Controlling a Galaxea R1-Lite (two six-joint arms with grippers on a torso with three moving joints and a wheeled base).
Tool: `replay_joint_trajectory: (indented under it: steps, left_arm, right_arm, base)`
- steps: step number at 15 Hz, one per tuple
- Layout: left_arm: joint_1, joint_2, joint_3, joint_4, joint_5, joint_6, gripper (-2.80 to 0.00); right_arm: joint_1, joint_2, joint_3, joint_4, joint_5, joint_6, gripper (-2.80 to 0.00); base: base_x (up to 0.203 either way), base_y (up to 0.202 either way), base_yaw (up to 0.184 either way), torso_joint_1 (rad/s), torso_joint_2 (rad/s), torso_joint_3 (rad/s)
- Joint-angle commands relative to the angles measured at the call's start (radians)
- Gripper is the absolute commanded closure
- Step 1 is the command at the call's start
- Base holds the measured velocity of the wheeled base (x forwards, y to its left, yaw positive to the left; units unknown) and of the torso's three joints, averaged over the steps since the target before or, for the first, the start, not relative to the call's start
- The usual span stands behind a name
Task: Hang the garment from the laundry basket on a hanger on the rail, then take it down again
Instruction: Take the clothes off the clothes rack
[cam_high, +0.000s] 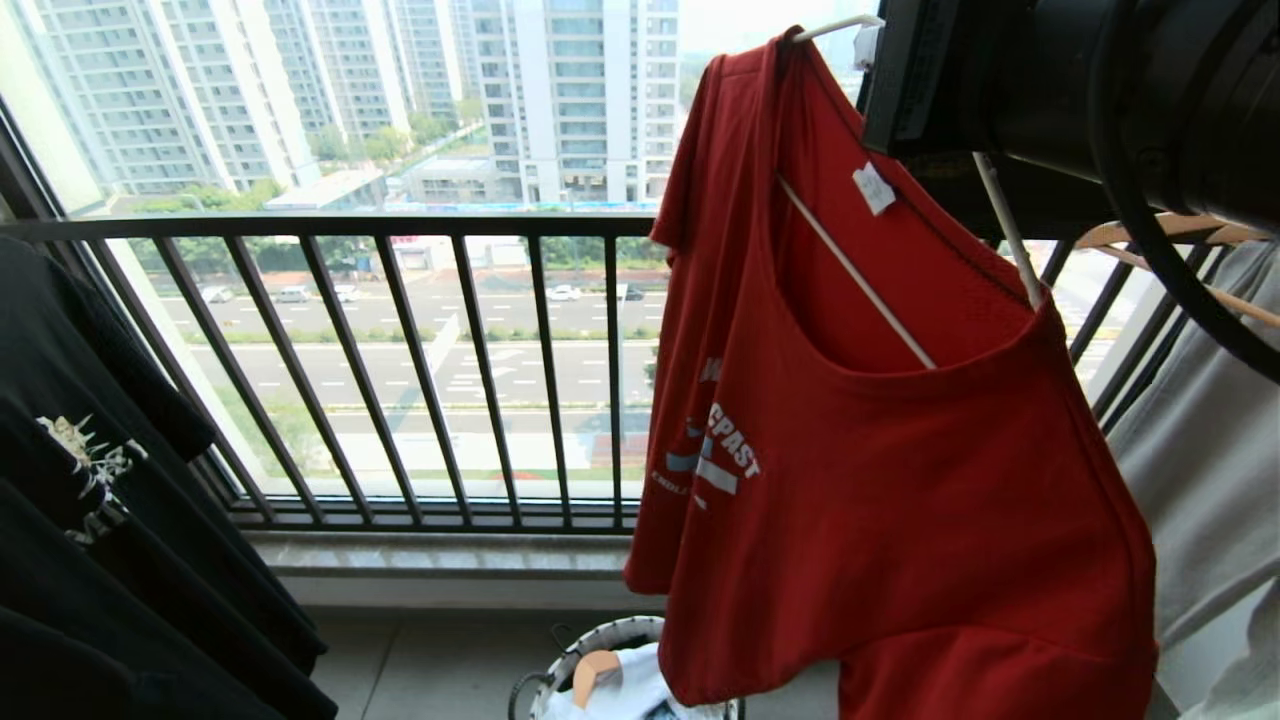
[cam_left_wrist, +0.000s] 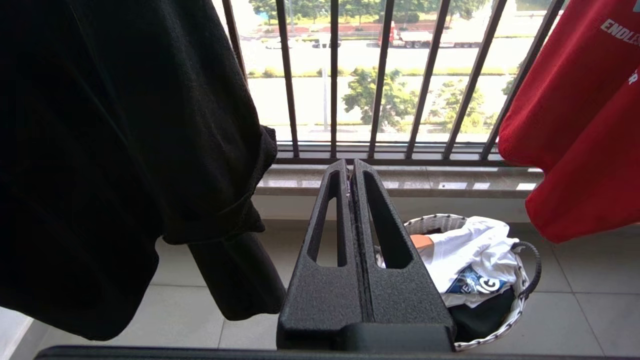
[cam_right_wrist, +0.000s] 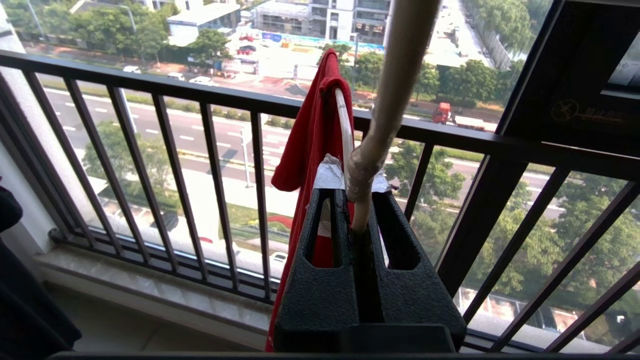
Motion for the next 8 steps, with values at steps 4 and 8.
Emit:
replay_joint_trajectory:
  steps: [4, 8]
  left_arm:
    - [0.000, 0.001, 0.000, 0.000, 0.000, 0.000, 0.00]
    - [0.001, 0.001, 0.000, 0.000, 0.000, 0.000, 0.00]
  right_arm:
    - [0.026, -0.095, 0.027, 0.011, 0.000, -0.034, 0.00]
    - [0.033, -0.180, 0.256, 0.019, 0.089, 0.041, 0.00]
  base:
    - [0.000, 0.000, 0.000, 0.000, 0.00, 0.000]
    - [0.000, 0.000, 0.000, 0.000, 0.00, 0.000]
